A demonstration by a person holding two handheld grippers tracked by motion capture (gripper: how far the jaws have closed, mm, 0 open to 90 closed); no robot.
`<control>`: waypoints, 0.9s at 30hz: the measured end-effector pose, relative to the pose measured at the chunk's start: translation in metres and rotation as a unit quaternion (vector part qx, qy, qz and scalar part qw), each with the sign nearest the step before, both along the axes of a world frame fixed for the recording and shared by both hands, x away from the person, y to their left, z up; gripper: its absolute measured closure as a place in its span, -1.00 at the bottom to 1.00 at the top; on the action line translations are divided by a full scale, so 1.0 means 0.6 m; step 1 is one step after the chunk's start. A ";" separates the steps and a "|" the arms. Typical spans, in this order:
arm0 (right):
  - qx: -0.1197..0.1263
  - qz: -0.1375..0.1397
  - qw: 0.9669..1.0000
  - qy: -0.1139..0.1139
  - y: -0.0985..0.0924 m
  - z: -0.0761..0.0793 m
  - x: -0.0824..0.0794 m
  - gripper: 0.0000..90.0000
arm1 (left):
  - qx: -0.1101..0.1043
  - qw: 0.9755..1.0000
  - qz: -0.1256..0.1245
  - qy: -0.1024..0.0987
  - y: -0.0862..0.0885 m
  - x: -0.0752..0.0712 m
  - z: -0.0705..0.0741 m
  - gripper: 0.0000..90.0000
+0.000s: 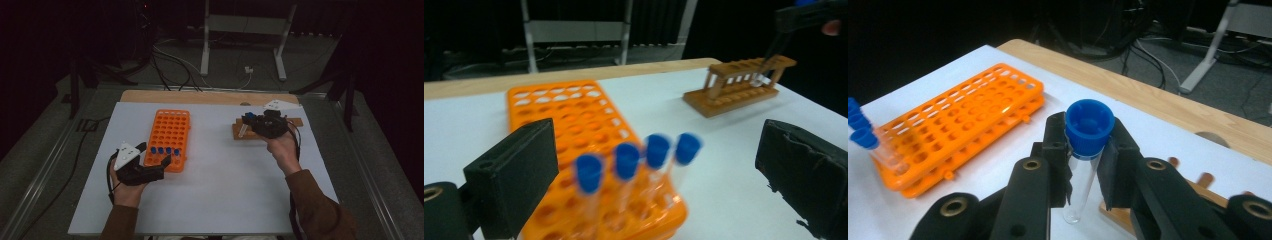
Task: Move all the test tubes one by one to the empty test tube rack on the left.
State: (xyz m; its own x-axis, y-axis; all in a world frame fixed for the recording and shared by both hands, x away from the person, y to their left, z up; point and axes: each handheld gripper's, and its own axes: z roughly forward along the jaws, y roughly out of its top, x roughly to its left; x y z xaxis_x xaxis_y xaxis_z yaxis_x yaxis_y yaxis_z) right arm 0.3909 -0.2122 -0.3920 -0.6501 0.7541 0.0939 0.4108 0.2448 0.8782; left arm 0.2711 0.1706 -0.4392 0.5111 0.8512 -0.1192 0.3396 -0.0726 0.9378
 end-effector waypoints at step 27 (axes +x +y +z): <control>0.039 0.087 0.995 0.033 0.071 0.015 -0.038 0.69 | 0.050 0.996 -0.074 -0.015 -0.188 0.053 0.037 -0.62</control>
State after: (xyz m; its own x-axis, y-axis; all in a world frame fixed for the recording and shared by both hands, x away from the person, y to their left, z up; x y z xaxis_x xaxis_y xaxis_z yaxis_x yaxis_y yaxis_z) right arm 0.3682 -0.1693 -0.3830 -0.7613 0.6187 0.1938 0.4246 0.2497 0.8703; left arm 0.3028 0.0580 -0.4171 0.6341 0.7730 -0.0205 0.2904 -0.2135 0.9328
